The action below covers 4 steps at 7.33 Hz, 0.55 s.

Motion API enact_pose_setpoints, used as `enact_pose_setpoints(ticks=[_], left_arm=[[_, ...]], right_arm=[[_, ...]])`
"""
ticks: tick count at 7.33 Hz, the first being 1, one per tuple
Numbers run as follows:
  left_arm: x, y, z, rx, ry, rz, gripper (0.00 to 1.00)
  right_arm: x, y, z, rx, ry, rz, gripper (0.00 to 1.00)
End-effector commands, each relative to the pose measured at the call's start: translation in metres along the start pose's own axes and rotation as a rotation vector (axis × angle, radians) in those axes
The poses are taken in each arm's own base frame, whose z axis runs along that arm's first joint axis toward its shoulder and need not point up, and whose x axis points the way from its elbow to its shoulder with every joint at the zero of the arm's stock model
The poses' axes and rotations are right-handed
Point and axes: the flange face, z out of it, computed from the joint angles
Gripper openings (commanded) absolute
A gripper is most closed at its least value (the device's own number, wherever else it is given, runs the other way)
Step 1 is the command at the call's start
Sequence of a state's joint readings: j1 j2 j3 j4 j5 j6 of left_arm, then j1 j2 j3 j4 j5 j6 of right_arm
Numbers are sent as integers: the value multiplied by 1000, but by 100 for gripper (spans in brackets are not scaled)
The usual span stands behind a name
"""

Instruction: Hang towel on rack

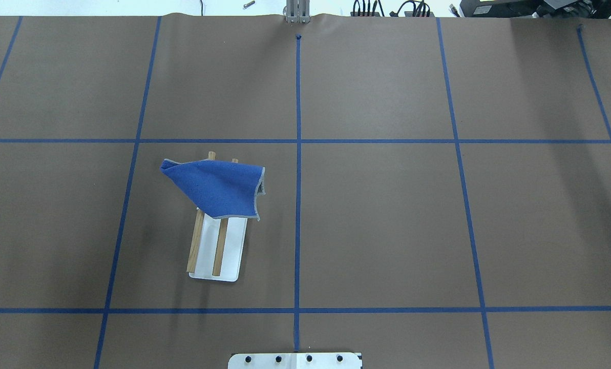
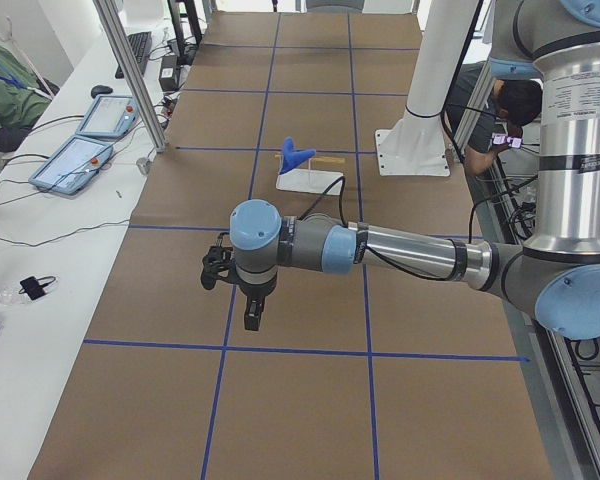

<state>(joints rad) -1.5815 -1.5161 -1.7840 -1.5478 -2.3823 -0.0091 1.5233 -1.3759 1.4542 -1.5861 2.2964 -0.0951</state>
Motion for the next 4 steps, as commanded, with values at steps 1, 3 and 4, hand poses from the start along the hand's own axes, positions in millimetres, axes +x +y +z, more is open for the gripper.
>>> enact_pose_setpoints(ticks=[1,3,4], left_arm=[[-1,0,1,-1,0,-2,98],[-2,1,2,-4,0,-1,98],[-3,1,2,-5,-2,-2,98]], right_arm=[[-1,0,2,-3,-1,-1,100],[-3,-1,4,-7,-1,-3,100],[-4,-1,5,-7,-1,-2,100]])
